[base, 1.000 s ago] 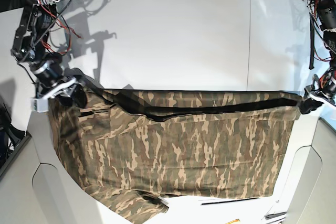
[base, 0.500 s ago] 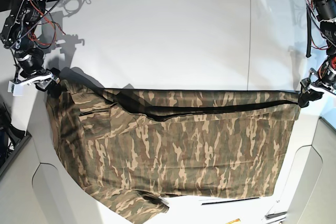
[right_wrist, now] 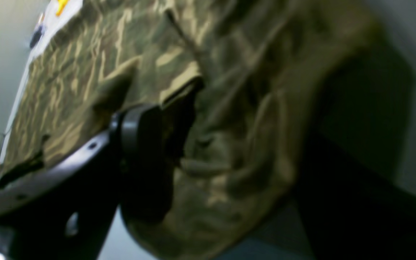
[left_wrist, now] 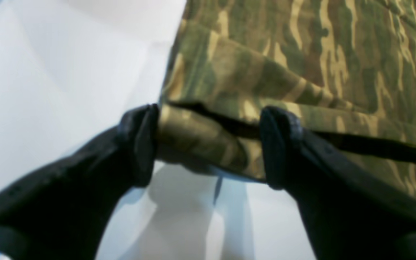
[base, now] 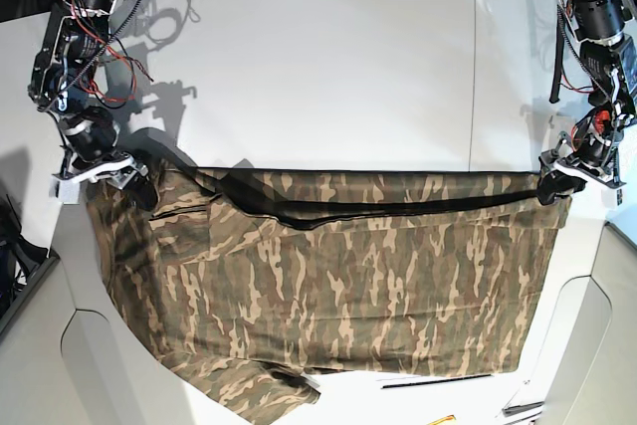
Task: Fold the T-shirt properly
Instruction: 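Lay the folded hem down and open both grippers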
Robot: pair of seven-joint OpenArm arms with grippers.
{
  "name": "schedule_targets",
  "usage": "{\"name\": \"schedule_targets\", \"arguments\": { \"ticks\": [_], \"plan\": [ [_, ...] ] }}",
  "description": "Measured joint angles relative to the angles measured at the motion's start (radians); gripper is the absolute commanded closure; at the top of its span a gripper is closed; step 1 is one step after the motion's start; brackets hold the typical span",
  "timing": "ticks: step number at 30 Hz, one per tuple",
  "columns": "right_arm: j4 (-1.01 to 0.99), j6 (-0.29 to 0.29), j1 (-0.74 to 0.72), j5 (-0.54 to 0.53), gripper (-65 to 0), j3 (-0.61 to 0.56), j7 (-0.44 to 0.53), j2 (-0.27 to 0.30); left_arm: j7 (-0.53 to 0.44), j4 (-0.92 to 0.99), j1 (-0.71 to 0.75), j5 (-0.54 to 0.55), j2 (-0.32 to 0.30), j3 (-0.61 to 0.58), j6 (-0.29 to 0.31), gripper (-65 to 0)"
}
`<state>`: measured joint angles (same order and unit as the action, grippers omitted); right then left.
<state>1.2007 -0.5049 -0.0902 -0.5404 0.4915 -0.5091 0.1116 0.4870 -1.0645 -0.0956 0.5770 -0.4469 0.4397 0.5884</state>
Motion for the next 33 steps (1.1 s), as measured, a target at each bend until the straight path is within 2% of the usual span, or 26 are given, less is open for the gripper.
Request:
{"name": "schedule_targets", "arguments": {
  "ticks": [2, 4, 5, 6, 7, 8, 12, 16, 19, 23, 29, 33],
  "plan": [
    [-0.001, 0.005, -0.013, 0.027, -30.7, -0.014, -0.008, -0.004, -0.002, 0.0, -0.019, -0.029, 0.01, -0.001, -0.046, -37.6],
    [-0.003, 0.013, -0.021, 0.034, -14.9, -0.032, -0.019, -0.004, 0.006, 0.0, -0.036, -0.057, 0.018, -0.002, -0.078, -23.4],
    [-0.004, 0.013, -0.024, 0.037, -6.1, -0.037, -0.023, -0.006, 0.008, 0.0, -0.041, -0.065, 0.022, -0.003, -0.076, -15.9],
    [-0.004, 0.011, -0.026, 0.04, 0.0, -0.038, -0.023, -0.009, 0.011, 0.0, -0.043, -0.07, 0.024, -0.004, -0.076, -9.1],
    [-0.004, 0.005, -0.026, 0.044, 0.0, -0.038, -0.023, -0.01, 0.011, 0.0, -0.047, -0.076, 0.026, -0.006, -0.075, -2.4],
    [-0.004, -0.015, -0.028, 0.051, 0.0, -0.037, -0.024, -0.009, 0.011, 0.0, -0.052, -0.094, 0.026, -0.006, -0.074, 0.0],
    [0.027, -0.046, -0.029, 0.048, 0.0, -0.034, -0.063, -0.009, 0.051, 0.0, -0.078, -0.093, 0.007, -0.007, -0.072, 0.0],
    [0.118, -0.053, -0.029, 0.042, 0.0, -0.013, -0.189, -0.009, 0.146, -0.023, -0.079, -0.041, -0.032, -0.007, -0.071, 0.0],
    [0.19, -0.053, -0.012, -0.034, 0.0, 0.005, -0.275, 0.0, 0.215, -0.088, -0.046, 0.029, -0.051, -0.006, -0.035, 0.0],
    [0.256, -0.051, 0.037, -0.099, 0.0, 0.009, -0.365, 0.028, 0.289, -0.212, 0.047, 0.082, -0.052, 0.003, -0.007, 0.0],
    [0.332, -0.053, 0.16, -0.153, 0.0, 0.005, -0.384, 0.075, 0.299, -0.39, 0.242, 0.122, -0.055, 0.077, -0.007, 0.0],
    [0.377, -0.053, 0.256, -0.174, 0.0, 0.005, -0.391, 0.119, 0.32, -0.483, 0.388, 0.139, -0.051, 0.078, -0.005, 0.0]
  ]
}}
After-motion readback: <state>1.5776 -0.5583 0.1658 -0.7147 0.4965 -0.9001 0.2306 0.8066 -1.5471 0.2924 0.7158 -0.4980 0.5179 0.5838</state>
